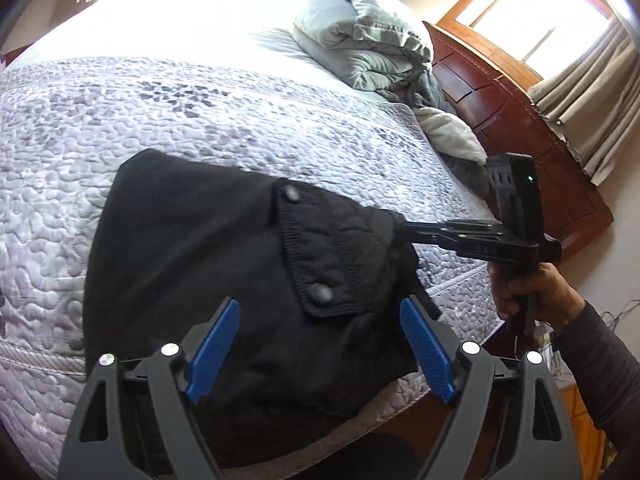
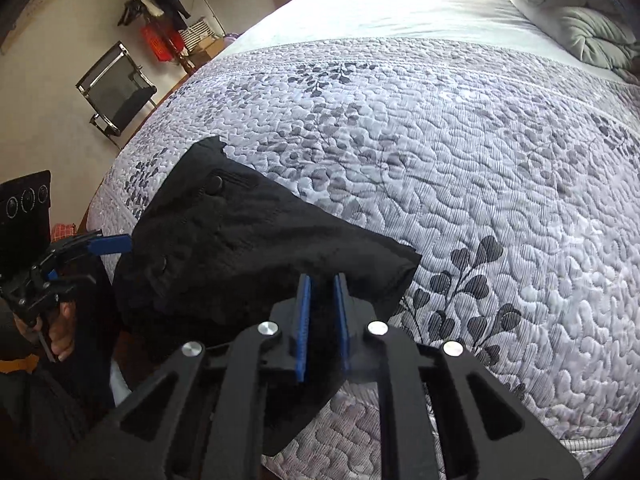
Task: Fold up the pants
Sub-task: 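Lower the folded pants onto the bed and open both grippers, then position both open grippers on either side of the folded bundle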
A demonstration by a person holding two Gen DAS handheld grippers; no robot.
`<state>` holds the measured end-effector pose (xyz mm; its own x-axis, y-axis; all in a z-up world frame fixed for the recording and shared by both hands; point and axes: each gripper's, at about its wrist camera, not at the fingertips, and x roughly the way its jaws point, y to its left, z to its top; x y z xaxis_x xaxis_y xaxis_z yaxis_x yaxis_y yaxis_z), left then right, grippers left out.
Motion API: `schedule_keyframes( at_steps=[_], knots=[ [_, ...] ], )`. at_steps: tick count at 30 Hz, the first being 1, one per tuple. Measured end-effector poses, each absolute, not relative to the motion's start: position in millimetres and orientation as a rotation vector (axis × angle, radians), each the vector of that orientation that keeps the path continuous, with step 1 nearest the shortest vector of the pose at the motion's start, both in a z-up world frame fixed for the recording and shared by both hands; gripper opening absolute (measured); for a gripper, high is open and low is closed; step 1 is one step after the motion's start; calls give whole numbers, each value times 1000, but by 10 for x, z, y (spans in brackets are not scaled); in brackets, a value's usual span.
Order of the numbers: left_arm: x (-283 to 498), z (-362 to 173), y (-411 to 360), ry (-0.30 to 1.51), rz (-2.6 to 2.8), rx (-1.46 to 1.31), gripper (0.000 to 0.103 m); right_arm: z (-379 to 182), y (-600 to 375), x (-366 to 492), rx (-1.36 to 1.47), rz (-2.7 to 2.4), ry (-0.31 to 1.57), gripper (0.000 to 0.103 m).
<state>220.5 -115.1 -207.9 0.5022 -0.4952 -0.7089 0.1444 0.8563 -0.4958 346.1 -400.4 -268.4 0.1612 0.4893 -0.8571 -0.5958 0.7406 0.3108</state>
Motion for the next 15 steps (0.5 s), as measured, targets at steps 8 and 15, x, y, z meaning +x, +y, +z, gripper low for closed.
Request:
schedule_keyframes(
  at_steps=[8, 15],
  knots=[
    [2223, -2272, -976, 1001, -379, -392, 83, -2730, -4286, 3256, -4, 672, 1140, 15],
    [2086, -2075, -747, 932, -397, -456, 90, -2452, -4052, 2548, 94, 721, 1050, 15]
  ],
)
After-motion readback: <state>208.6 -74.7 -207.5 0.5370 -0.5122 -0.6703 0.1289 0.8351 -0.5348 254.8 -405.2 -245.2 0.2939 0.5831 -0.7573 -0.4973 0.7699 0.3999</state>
